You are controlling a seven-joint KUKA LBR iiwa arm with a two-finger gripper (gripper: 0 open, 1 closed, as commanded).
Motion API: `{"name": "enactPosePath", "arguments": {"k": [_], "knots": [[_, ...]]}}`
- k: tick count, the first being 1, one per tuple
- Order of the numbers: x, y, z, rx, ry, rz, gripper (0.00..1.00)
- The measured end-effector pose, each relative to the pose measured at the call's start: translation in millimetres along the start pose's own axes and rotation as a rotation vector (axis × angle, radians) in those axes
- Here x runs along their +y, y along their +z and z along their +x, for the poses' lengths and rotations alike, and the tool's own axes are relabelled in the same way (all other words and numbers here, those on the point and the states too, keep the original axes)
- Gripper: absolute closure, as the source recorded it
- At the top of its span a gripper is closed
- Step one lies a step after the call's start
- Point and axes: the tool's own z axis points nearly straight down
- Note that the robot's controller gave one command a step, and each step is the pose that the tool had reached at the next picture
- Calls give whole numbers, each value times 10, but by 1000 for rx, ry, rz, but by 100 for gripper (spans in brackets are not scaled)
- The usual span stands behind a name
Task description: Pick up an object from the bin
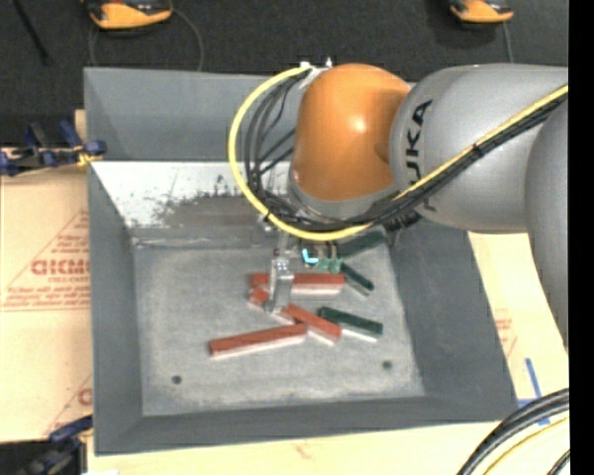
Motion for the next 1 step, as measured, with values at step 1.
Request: {"name": "enactPosePath", "arguments": {"k": [1], "knots": [[-330,1073,15,0,-45,3,0]]}}
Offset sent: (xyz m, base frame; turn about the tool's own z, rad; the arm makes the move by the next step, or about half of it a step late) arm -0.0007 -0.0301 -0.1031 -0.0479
